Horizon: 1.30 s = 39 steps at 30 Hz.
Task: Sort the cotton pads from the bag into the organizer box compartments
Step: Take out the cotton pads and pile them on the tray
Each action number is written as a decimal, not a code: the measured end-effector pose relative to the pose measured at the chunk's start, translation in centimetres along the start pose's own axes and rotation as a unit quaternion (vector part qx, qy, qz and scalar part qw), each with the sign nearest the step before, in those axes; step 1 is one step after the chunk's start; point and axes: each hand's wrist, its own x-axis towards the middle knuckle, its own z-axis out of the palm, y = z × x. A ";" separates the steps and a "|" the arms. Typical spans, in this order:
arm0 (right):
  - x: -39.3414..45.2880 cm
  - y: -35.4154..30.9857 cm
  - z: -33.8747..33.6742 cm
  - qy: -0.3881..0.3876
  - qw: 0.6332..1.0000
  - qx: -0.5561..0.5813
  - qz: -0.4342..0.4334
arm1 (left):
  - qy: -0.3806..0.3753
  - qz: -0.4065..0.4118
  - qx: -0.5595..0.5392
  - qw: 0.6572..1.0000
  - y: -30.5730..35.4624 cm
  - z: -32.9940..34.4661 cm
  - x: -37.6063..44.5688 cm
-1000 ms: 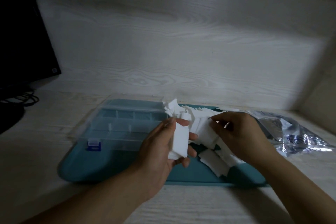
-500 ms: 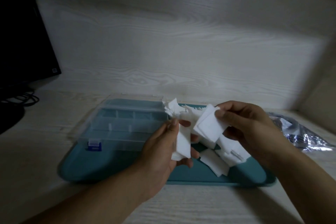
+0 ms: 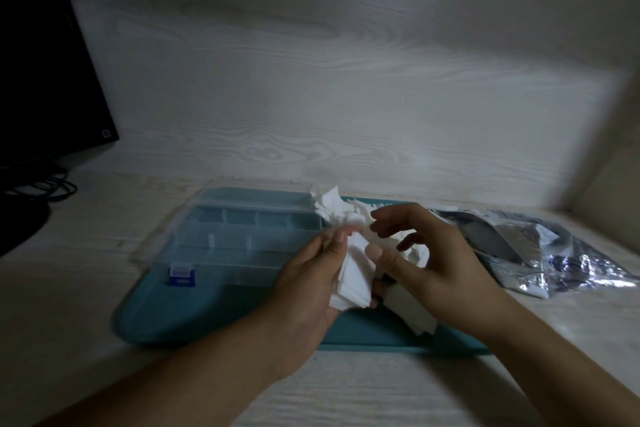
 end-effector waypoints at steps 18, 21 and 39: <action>-0.7 -1.6 0.1 -0.104 0.988 -0.039 -0.108 | 0.030 -0.019 -0.037 0.999 0.3 0.0 0.0; -0.8 -1.6 0.3 -0.095 0.989 -0.052 -0.106 | 0.010 -0.020 -0.047 0.999 0.3 -0.1 -0.1; -0.8 -1.0 0.6 -0.105 0.989 -0.037 -0.100 | -0.080 -0.010 -0.029 0.996 0.3 -0.2 -0.1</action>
